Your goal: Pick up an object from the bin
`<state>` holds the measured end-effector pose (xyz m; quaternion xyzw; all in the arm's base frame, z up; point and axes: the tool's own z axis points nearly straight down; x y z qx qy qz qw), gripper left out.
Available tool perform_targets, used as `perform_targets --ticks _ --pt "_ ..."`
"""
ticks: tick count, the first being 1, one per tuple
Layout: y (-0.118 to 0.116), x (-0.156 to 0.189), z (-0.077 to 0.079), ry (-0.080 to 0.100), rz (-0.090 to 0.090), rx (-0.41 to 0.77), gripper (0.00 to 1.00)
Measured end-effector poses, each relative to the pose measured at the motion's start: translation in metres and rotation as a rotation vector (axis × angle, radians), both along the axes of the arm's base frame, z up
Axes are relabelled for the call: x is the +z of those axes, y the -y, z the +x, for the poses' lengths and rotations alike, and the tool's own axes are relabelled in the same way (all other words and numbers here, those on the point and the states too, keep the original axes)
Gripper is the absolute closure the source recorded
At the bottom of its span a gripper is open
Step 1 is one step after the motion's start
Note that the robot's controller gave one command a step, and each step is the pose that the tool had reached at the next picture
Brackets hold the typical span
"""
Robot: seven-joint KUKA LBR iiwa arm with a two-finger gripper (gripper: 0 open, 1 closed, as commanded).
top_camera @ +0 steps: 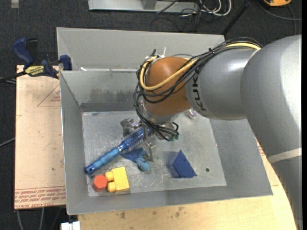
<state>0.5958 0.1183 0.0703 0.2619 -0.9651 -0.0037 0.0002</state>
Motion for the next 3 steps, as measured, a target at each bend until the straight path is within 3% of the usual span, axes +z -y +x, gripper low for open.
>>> perform_targets --ticks 1,2,3 --pt "0.000 0.000 0.000 0.000 0.002 -0.003 0.00" --pt "-0.001 0.002 0.001 0.001 0.003 -0.003 1.00" --pt "-0.001 0.072 0.003 0.011 -0.004 -0.005 1.00"
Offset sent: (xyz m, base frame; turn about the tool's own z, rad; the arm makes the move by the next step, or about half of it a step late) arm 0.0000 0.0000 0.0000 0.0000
